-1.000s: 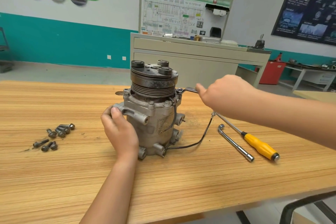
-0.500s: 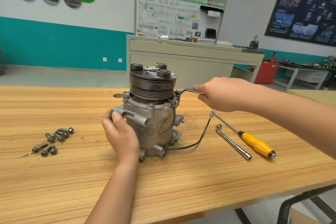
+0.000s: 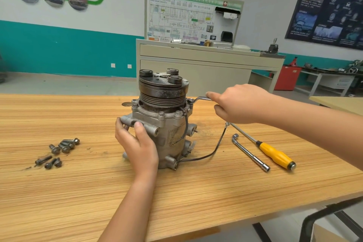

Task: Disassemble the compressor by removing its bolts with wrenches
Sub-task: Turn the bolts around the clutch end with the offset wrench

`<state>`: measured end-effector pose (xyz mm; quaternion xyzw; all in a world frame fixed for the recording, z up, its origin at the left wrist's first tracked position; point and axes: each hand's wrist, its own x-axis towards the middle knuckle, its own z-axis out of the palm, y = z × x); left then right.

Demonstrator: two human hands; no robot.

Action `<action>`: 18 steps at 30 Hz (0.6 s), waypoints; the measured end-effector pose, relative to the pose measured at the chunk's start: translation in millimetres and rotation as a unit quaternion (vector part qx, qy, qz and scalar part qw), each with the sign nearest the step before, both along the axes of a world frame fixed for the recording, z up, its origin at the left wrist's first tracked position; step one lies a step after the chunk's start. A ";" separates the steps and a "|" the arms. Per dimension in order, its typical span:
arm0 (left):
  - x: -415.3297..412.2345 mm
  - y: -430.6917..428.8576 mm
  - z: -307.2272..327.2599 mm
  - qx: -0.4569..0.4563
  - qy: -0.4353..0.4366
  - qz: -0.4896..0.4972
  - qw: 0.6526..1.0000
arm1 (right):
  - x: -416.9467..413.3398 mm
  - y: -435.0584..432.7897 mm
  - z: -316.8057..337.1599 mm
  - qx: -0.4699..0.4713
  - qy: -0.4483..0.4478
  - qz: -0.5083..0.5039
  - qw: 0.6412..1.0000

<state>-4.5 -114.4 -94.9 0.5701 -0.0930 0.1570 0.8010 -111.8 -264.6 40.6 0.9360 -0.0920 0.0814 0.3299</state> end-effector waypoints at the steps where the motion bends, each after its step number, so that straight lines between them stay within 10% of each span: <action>1: -0.1 0.1 -0.1 0.002 0.002 -0.002 1.000 | 0.0 -3.4 0.3 -0.001 0.003 0.002 1.000; 18: 11.3 6.0 -5.5 0.031 -0.032 0.025 0.999 | 108.7 -35.5 -40.1 0.122 -0.192 0.079 0.971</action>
